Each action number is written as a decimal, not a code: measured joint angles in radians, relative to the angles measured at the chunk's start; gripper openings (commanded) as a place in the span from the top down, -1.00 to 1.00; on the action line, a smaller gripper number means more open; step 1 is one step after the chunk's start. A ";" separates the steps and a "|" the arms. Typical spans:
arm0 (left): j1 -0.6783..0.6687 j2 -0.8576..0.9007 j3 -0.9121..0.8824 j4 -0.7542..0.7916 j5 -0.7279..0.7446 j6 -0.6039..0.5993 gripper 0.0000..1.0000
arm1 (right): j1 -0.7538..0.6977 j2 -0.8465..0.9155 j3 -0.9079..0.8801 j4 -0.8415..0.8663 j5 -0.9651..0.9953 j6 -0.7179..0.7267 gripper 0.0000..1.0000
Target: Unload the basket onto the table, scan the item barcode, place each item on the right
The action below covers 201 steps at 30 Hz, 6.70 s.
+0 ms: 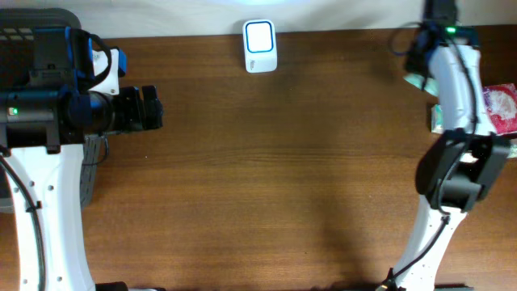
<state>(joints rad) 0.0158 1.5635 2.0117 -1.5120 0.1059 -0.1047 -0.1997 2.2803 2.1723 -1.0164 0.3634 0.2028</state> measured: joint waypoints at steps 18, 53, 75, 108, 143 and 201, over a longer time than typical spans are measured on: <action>0.000 0.000 0.000 -0.001 0.000 0.000 -0.98 | -0.134 -0.165 -0.032 -0.294 -0.280 0.008 -0.97; 0.000 -0.001 0.000 -0.001 0.003 0.000 -0.98 | 0.252 -1.751 -1.211 0.043 -0.216 -0.053 -0.97; 0.000 -0.001 0.000 -0.002 0.003 0.000 -0.98 | 0.226 -2.267 -2.127 1.000 -0.394 -0.311 -0.97; 0.000 -0.001 0.000 -0.002 0.003 0.000 -0.98 | 0.226 -2.268 -2.158 0.938 -0.335 -0.249 -0.97; -0.100 -1.007 -1.631 1.090 0.079 0.113 -0.98 | 0.226 -2.269 -2.158 0.939 -0.338 -0.255 -0.97; -0.029 -1.551 -1.999 1.432 -0.132 0.060 -0.98 | 0.226 -2.269 -2.158 0.938 -0.338 -0.255 -0.97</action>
<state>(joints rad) -0.0132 0.0120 0.0132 -0.0803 -0.0265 -0.0444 0.0265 0.0109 0.0147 -0.0780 0.0250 -0.0525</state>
